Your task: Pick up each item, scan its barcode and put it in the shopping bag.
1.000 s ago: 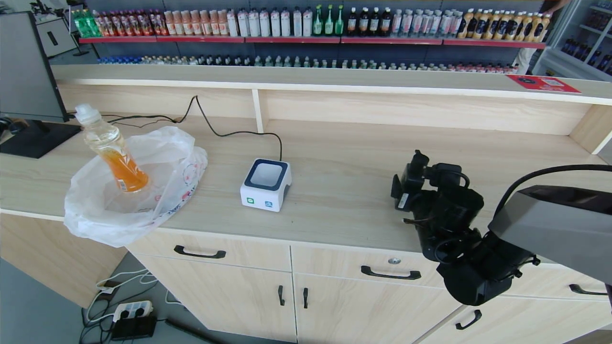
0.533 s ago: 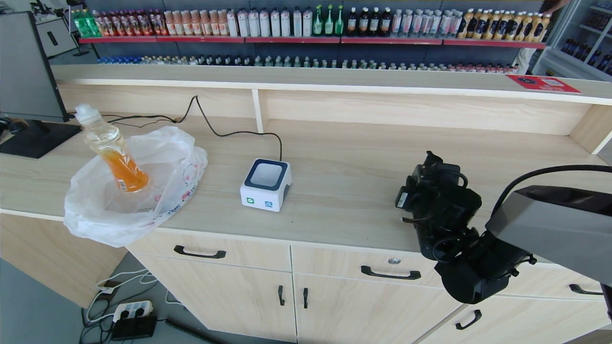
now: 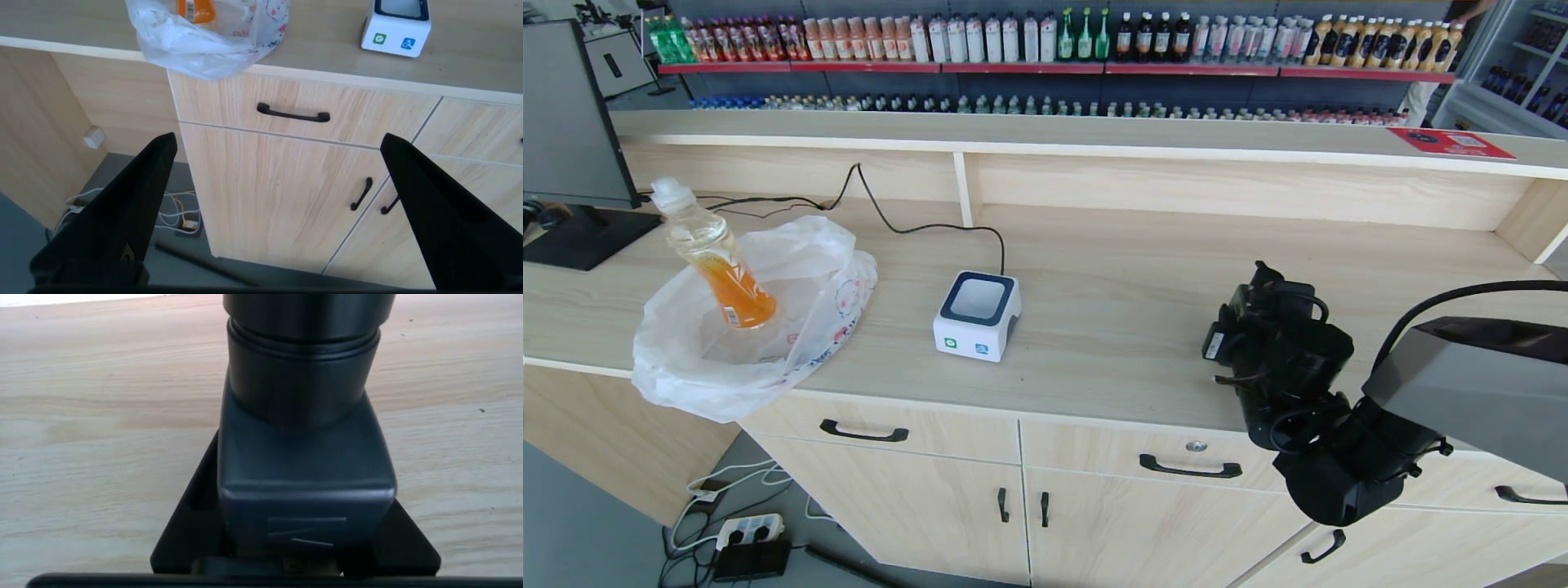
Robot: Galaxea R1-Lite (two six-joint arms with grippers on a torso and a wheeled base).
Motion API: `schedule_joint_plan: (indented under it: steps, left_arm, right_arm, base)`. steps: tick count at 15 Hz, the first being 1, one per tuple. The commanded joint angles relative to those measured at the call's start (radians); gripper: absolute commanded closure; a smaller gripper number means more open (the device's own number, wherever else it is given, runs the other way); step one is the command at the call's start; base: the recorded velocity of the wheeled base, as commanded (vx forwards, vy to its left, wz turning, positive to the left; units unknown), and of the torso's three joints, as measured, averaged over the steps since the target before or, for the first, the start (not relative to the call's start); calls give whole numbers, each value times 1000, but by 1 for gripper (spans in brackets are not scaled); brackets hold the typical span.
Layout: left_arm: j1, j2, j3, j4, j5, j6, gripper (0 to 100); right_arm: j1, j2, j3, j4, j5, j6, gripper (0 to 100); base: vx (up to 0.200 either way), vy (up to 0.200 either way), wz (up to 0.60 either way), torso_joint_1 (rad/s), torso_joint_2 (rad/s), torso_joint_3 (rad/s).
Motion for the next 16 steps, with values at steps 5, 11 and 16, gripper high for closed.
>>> schedule_joint_plan:
  steps: [5,11,16]
  left_arm:
    - [0,0,0,6,0,-9,0]
    - [0,0,0,10,2,-31,0]
    - [0,0,0,12,2,-29,0]
  right_arm:
    - [7,-97,44,-4,1,-18,100]
    - [47,-215,91,-4,18,-16,100]
    - [127,-284,102,-4,92,-31,100]
  base:
    - [0,0,0,0,0,0]
    - [0,0,0,0,0,0]
    - [0,0,0,0,0,0]
